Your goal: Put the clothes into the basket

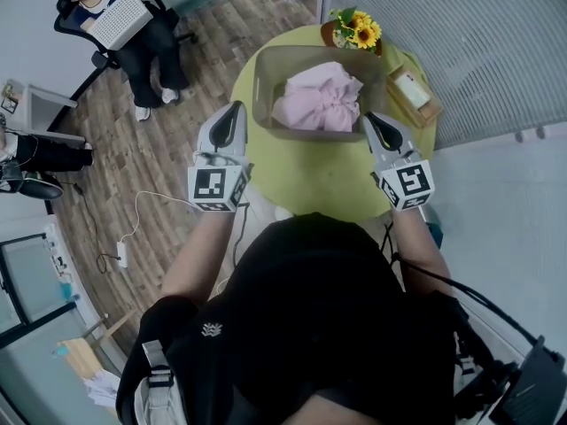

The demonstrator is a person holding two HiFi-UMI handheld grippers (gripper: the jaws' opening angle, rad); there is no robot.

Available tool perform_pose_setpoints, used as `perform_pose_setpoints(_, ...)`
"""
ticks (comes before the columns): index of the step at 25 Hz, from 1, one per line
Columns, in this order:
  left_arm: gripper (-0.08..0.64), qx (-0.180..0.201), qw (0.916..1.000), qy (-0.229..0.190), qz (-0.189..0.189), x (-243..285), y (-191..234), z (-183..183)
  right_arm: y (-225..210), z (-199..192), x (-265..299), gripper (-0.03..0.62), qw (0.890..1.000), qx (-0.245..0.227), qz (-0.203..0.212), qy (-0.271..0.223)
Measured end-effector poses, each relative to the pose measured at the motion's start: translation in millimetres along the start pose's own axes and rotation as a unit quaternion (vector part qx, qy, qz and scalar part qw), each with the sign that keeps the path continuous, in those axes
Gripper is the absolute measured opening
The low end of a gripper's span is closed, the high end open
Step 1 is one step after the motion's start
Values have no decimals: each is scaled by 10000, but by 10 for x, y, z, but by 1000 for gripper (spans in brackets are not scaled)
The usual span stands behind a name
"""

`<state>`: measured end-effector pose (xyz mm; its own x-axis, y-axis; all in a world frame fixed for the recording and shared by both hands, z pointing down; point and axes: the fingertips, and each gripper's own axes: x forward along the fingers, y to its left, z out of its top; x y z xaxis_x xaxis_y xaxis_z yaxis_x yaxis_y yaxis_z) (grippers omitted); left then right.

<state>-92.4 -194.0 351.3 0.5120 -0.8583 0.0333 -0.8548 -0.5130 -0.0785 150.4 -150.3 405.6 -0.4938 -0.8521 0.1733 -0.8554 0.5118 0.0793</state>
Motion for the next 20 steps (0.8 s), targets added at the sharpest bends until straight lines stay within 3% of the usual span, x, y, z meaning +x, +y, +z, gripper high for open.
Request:
perform_pose_setpoints(3,5,104,9999,-34,9,1,-32,-107,11,-84,-62,3,9999,140,31,88)
perform_pose_setpoints(10,5,-79,9995,287,-84,-29,-160,-425,-97,-304,-104,2,9987,424,-137,266)
perform_pose_setpoints(20,6,27,9992,391,-76,-16,-170,-494,-233,-543,-150,2,9968,648,-317,345)
